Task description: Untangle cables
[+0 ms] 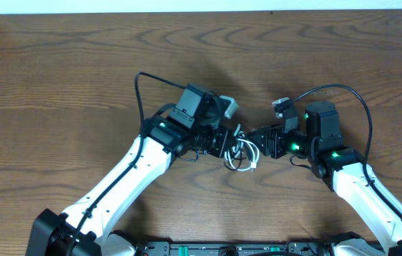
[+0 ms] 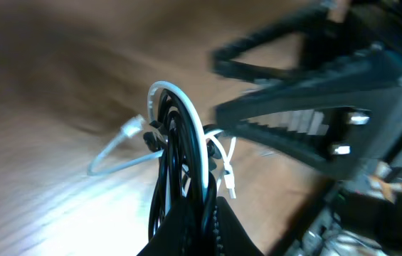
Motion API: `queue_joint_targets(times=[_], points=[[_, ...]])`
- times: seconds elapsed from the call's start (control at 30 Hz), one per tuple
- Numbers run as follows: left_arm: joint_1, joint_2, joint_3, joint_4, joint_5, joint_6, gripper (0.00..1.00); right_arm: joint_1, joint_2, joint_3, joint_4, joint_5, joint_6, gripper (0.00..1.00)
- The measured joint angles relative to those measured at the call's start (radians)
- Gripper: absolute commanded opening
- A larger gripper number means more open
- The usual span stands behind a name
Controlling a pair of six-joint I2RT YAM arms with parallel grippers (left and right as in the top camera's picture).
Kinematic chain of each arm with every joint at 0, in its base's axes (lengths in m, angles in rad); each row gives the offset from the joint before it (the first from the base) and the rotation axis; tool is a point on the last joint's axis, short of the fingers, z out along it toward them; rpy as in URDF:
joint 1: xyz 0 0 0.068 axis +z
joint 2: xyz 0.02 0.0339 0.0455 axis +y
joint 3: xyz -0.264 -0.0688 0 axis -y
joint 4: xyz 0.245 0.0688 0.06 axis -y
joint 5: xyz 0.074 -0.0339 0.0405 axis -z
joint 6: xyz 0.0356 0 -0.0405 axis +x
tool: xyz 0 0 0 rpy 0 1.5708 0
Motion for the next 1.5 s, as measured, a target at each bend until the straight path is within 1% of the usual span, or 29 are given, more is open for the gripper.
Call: queue_joint_targets(times=[0.13, 0.2, 0.23, 0.27, 0.3, 0.33, 0.47, 0.5, 0.63, 0.67, 0.7, 0.8, 0.9, 1.0, 1.07, 1.1, 1.2, 1.23, 1.27, 1.3, 1.33, 1.43, 1.5], points=[[-0.016, 0.000, -0.002, 0.030, 0.069, 0.002, 0.07, 0.000, 0.000, 0.000, -0.003, -0.051, 0.000, 0.47], [-0.016, 0.000, -0.002, 0.051, 0.097, 0.003, 0.07, 0.000, 0.000, 0.000, -0.008, -0.076, -0.002, 0.38], [-0.016, 0.000, -0.003, 0.060, 0.106, 0.003, 0.08, 0.000, 0.000, 0.000, -0.010, -0.089, -0.005, 0.31], [-0.016, 0.000, -0.003, 0.067, 0.113, 0.004, 0.08, 0.000, 0.000, 0.000, -0.011, -0.102, -0.006, 0.27], [-0.016, 0.000, -0.003, 0.072, 0.120, 0.003, 0.07, 0.001, 0.000, 0.000, -0.013, -0.113, -0.002, 0.26], [-0.016, 0.000, -0.003, 0.079, 0.126, 0.004, 0.07, 0.003, 0.000, 0.000, -0.015, -0.125, -0.002, 0.27], [-0.016, 0.000, -0.003, 0.089, 0.148, 0.004, 0.08, 0.026, 0.000, 0.000, -0.017, -0.140, -0.002, 0.39], [-0.016, 0.000, -0.003, 0.089, 0.157, 0.004, 0.07, 0.032, 0.000, 0.000, -0.017, -0.141, -0.004, 0.38], [-0.016, 0.000, -0.003, 0.091, 0.204, 0.004, 0.08, 0.058, 0.000, 0.000, -0.023, -0.120, -0.024, 0.23], [-0.016, 0.000, -0.003, 0.092, 0.216, 0.004, 0.07, 0.060, 0.000, 0.000, -0.026, -0.106, -0.028, 0.08], [-0.016, 0.000, -0.003, 0.091, 0.227, 0.004, 0.07, 0.064, 0.000, 0.000, -0.032, -0.083, -0.031, 0.01], [-0.016, 0.002, -0.003, 0.091, 0.241, 0.006, 0.07, 0.071, -0.001, 0.000, -0.065, 0.021, -0.015, 0.01], [-0.013, 0.013, -0.007, 0.088, 0.230, 0.021, 0.08, 0.076, -0.002, 0.005, -0.131, 0.143, 0.050, 0.01], [-0.013, 0.018, -0.011, 0.053, 0.193, 0.026, 0.07, 0.076, -0.003, 0.007, -0.203, 0.301, 0.118, 0.01], [-0.015, 0.018, -0.011, 0.011, 0.132, 0.027, 0.08, 0.074, -0.002, 0.007, -0.259, 0.417, 0.162, 0.01], [-0.016, 0.018, -0.011, -0.007, 0.097, 0.027, 0.08, 0.073, -0.001, 0.007, -0.270, 0.444, 0.172, 0.01], [-0.018, 0.018, -0.011, -0.067, -0.062, 0.022, 0.08, 0.073, 0.000, 0.007, -0.294, 0.526, 0.199, 0.01], [-0.018, 0.018, -0.011, -0.084, -0.146, 0.017, 0.09, 0.072, 0.000, 0.007, -0.292, 0.544, 0.208, 0.01], [-0.018, 0.018, -0.011, -0.089, -0.188, 0.014, 0.16, 0.072, 0.000, 0.007, -0.290, 0.546, 0.209, 0.01], [-0.017, 0.018, -0.011, -0.090, -0.216, 0.010, 0.17, 0.073, 0.000, 0.007, -0.284, 0.539, 0.209, 0.01], [-0.017, 0.018, -0.011, -0.091, -0.241, -0.002, 0.22, 0.072, 0.000, 0.007, -0.274, 0.522, 0.208, 0.01], [-0.018, 0.018, -0.011, -0.092, -0.266, -0.008, 0.25, 0.072, 0.000, 0.007, -0.249, 0.480, 0.207, 0.01], [-0.017, 0.018, -0.011, -0.092, -0.270, -0.010, 0.31, 0.072, 0.000, 0.007, -0.238, 0.455, 0.207, 0.01]])
